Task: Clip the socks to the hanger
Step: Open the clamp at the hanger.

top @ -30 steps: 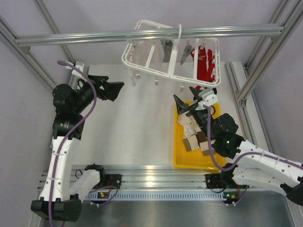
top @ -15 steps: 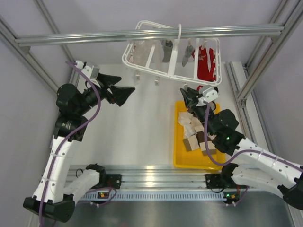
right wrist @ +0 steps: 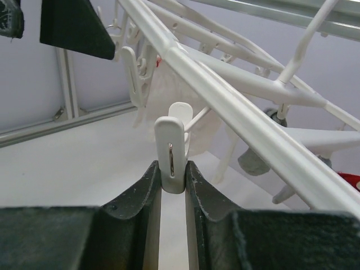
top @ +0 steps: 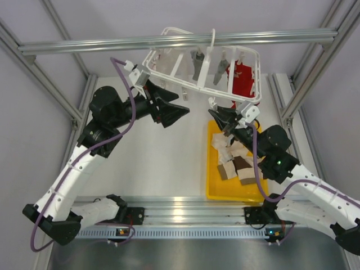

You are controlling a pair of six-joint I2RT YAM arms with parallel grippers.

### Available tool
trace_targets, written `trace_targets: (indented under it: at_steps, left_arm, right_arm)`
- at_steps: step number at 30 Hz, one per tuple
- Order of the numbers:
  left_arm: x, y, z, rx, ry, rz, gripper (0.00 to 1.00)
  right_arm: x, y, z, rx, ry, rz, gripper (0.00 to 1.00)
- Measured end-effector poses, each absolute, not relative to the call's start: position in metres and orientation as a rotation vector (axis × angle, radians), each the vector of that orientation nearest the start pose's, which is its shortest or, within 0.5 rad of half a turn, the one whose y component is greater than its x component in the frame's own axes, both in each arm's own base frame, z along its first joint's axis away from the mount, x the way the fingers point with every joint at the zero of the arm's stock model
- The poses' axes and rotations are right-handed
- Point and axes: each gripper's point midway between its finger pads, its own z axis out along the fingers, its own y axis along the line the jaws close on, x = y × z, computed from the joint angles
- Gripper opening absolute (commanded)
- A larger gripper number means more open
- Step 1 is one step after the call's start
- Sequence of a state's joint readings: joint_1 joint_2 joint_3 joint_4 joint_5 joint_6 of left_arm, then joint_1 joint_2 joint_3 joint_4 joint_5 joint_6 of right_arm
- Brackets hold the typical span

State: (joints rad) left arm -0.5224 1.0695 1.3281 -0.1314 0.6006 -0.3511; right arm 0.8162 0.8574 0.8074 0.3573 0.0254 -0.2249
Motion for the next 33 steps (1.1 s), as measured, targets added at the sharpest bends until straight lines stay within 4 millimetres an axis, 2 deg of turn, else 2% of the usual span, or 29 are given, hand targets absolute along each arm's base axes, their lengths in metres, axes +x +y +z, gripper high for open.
trace_targets:
  at_steps: [6, 10, 15, 24, 33]
  left_arm:
    - [0.221, -0.295, 0.472, 0.658, 1.445, -1.202, 0.85]
    - [0.217, -0.312, 0.472, 0.646, 1.48, -1.21, 0.82]
    - [0.226, -0.332, 0.472, 0.602, 1.531, -1.183, 0.77]
    - [0.249, -0.342, 0.437, 0.511, 1.674, -1.053, 0.73]
    - [0.249, -0.343, 0.434, 0.508, 1.687, -1.039, 0.64]
  right_arm:
    - [0.242, 0.249, 0.401, -0.678, 1.122, 0.545, 0.0]
    - [0.243, 0.251, 0.403, -0.693, 1.138, 0.569, 0.0]
    - [0.244, 0.253, 0.401, -0.709, 1.165, 0.596, 0.0]
    - [0.244, 0.253, 0.391, -0.72, 1.222, 0.613, 0.0]
    - [0.242, 0.253, 0.4, -0.731, 1.232, 0.623, 0.0]
